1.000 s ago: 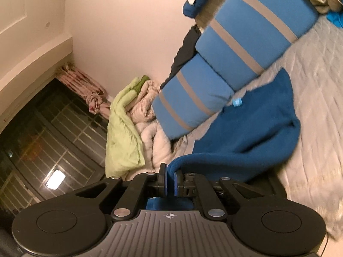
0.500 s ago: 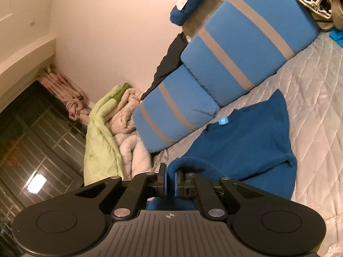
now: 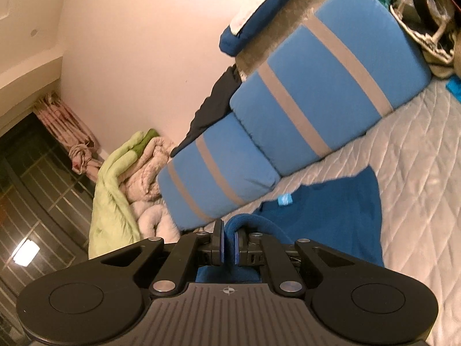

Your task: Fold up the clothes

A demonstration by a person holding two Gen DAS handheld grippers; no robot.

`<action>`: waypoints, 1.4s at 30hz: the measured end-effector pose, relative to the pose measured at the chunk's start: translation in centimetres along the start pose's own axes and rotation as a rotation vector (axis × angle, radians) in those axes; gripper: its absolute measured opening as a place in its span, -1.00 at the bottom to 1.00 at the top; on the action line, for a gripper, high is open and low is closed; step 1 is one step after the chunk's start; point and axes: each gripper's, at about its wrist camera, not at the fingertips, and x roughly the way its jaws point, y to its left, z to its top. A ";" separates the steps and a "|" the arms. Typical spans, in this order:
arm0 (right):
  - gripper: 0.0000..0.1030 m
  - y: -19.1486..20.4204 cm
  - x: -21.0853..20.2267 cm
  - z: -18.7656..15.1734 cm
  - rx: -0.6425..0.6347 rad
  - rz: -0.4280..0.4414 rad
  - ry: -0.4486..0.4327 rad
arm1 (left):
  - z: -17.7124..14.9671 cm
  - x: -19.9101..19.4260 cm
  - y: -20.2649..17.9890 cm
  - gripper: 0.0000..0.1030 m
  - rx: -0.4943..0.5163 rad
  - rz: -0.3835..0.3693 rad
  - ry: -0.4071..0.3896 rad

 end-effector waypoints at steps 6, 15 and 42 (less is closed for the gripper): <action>-0.84 -0.4 2.2 1.9 -0.015 -0.039 -0.027 | 2.1 2.5 0.5 -0.90 -0.008 0.019 0.016; -0.84 -2.4 5.7 4.0 -0.010 -0.092 -0.040 | 5.0 6.5 2.3 -0.90 -0.032 0.069 0.024; -0.25 -15.3 20.7 4.2 0.085 -0.405 0.128 | 5.6 21.1 15.3 -0.73 -0.247 0.367 0.256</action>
